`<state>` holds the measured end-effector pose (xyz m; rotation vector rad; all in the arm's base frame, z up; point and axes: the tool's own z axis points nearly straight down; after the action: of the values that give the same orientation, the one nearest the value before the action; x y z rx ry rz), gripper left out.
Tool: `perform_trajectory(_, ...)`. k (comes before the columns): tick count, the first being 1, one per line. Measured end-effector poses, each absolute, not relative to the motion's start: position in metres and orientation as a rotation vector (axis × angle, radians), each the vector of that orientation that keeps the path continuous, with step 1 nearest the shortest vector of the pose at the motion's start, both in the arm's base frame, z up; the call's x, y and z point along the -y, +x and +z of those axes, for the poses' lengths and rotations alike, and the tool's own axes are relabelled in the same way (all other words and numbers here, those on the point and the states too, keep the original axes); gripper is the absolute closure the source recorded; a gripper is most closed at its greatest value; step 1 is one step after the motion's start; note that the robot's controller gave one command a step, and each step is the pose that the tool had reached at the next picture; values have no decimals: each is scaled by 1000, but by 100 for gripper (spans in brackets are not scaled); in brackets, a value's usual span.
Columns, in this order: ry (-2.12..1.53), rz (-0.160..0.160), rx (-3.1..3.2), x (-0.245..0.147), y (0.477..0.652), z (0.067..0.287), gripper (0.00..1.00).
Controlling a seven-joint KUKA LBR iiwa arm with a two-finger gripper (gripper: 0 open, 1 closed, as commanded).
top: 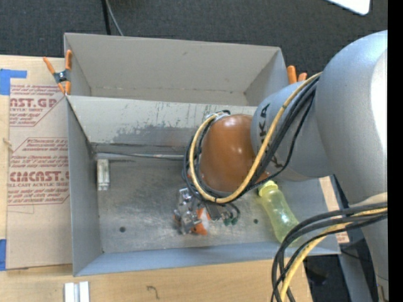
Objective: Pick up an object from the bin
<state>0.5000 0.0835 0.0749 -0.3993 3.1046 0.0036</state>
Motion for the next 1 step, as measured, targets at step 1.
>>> perform_trajectory(1, -399, 4, -3105, -83, 500, 75, 100)
